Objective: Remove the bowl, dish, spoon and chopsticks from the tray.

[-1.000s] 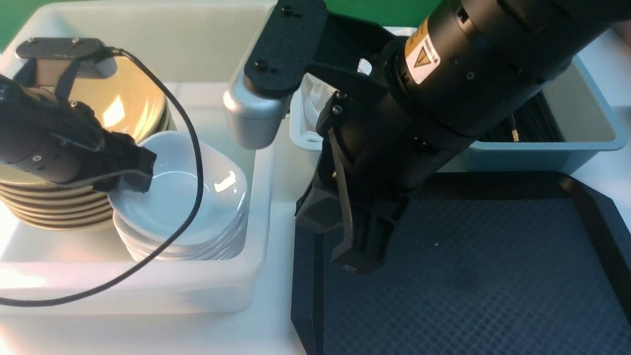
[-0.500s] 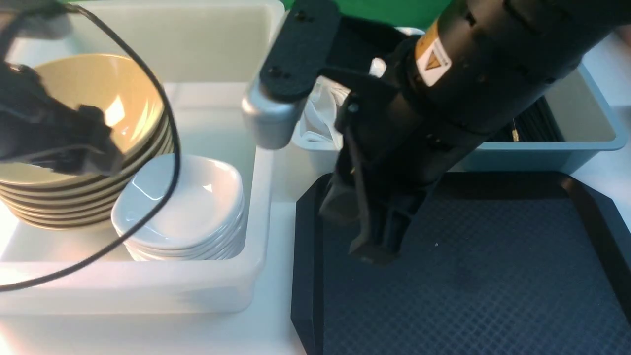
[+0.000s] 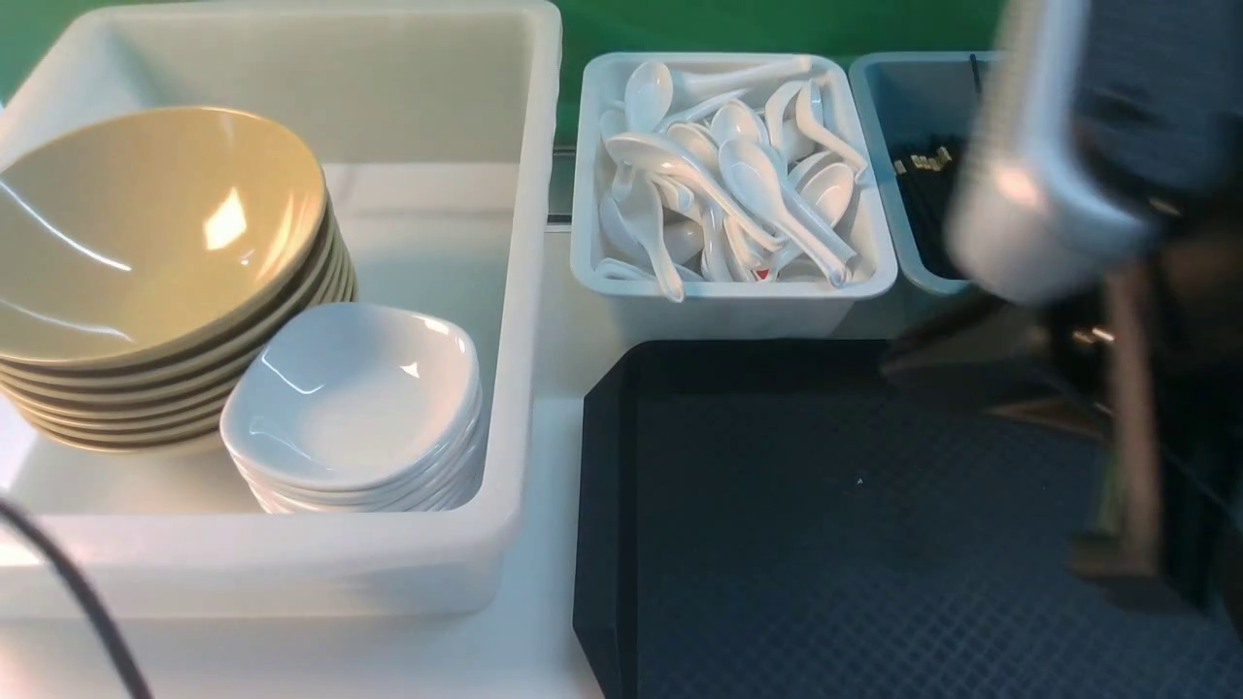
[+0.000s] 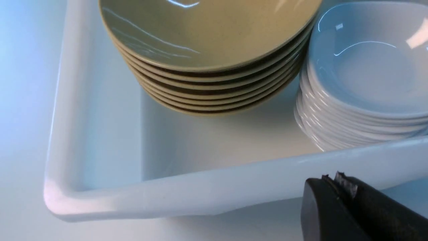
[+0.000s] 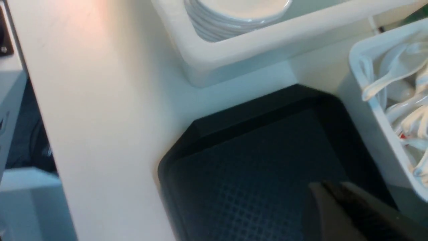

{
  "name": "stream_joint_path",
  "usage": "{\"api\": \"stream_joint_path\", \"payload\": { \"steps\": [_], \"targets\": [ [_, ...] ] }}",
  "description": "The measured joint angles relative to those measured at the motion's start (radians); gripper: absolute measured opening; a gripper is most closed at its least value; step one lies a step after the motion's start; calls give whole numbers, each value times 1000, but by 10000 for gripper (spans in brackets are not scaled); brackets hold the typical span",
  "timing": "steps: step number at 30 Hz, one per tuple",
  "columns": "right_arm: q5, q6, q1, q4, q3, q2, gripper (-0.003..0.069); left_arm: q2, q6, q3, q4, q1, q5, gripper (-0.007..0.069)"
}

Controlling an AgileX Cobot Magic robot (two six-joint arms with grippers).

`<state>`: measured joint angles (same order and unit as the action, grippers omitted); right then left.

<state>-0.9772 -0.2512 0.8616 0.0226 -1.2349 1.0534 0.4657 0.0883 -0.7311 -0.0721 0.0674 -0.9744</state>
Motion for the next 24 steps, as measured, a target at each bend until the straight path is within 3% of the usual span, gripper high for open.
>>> {"api": "stream_joint_path", "payload": {
  "steps": [5, 11, 24],
  "targets": [
    [211, 0, 0, 0, 197, -203, 78, -168, 0, 162, 16, 0, 170, -11],
    [356, 0, 0, -1, 315, -337, 78, -287, 0, 231, 52, 0, 241, -11],
    [336, 0, 0, -2, 337, -356, 79, -303, -1, 238, 57, 0, 219, -11]
  ]
}}
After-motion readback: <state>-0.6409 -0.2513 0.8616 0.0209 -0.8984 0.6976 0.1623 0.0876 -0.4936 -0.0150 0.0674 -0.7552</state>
